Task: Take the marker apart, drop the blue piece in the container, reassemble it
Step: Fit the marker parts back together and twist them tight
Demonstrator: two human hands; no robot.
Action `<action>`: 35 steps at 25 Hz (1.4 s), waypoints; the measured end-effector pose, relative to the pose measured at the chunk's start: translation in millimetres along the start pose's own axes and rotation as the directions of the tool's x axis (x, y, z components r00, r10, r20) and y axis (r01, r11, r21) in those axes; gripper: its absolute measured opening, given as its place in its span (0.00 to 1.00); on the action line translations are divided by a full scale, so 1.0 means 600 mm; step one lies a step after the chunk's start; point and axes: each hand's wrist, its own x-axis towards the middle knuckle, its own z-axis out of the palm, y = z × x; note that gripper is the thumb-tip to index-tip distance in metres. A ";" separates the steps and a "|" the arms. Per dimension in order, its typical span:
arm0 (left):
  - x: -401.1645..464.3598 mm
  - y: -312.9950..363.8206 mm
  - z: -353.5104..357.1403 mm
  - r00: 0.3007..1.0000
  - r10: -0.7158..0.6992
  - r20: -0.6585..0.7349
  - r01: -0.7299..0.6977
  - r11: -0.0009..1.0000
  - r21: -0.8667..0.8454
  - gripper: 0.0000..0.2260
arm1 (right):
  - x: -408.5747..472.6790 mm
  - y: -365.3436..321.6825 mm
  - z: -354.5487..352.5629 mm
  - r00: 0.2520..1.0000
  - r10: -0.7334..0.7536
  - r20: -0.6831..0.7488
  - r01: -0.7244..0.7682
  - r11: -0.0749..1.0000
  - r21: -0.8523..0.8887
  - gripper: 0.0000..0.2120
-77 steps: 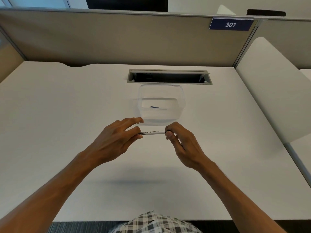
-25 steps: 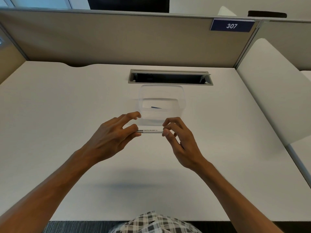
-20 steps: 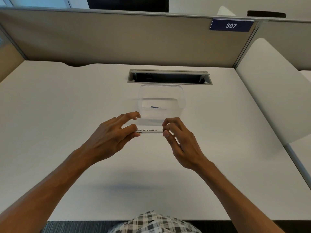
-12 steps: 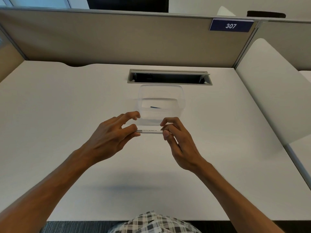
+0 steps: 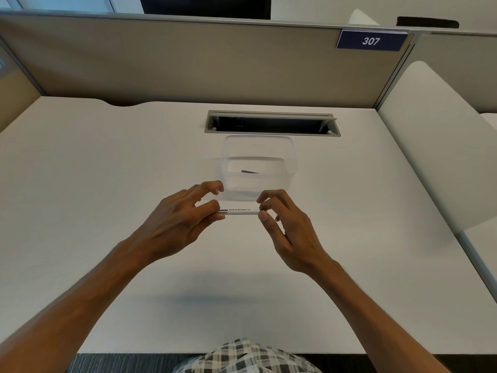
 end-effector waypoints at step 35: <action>0.008 0.014 0.014 0.995 -0.082 -0.062 0.076 0.992 -0.097 0.15 | 0.013 -0.025 0.016 0.959 0.281 -0.034 -0.234 0.857 0.459 0.10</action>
